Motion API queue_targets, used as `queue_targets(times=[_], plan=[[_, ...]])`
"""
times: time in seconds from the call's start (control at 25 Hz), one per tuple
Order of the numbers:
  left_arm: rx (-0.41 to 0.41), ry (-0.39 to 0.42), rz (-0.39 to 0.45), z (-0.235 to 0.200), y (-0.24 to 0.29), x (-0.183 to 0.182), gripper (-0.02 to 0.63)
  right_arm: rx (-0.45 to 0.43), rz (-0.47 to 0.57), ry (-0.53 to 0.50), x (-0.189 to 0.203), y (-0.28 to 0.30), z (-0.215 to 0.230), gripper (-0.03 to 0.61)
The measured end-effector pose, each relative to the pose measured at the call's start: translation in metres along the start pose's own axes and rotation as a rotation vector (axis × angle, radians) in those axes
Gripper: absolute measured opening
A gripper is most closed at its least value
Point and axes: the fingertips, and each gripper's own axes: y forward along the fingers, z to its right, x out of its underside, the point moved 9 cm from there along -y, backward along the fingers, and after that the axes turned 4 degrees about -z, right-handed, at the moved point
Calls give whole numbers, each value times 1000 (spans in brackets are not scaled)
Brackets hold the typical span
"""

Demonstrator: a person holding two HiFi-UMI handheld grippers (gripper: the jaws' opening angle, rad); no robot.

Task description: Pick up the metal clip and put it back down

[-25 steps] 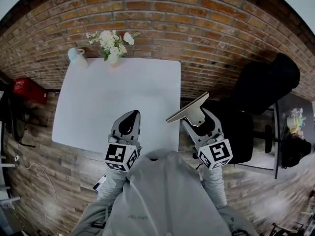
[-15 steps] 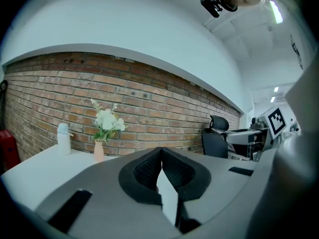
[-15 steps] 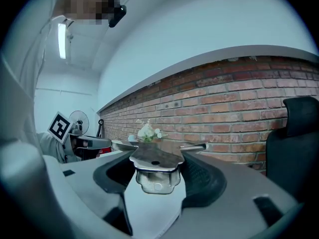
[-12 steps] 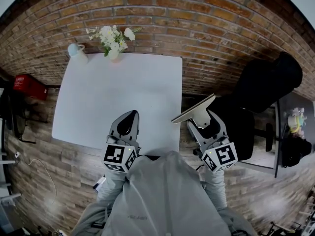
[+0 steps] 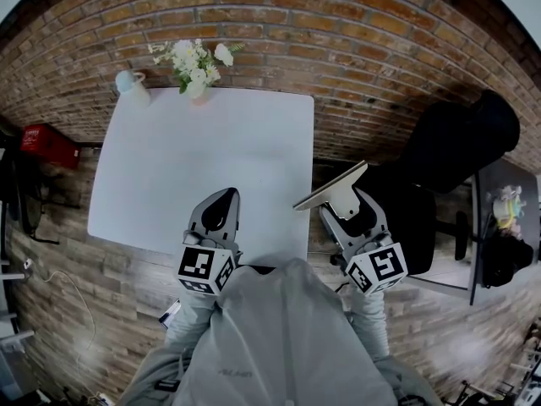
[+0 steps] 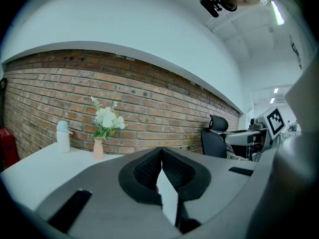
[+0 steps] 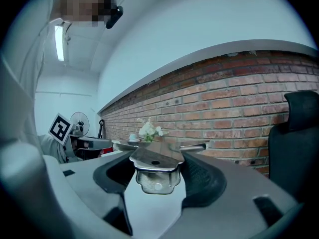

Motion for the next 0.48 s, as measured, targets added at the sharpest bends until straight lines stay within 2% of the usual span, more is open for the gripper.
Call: queue_targets(times=[0.48], plan=[[-1, -10, -11, -4, 4, 3, 26, 2, -9, 13, 0, 1, 2, 299]])
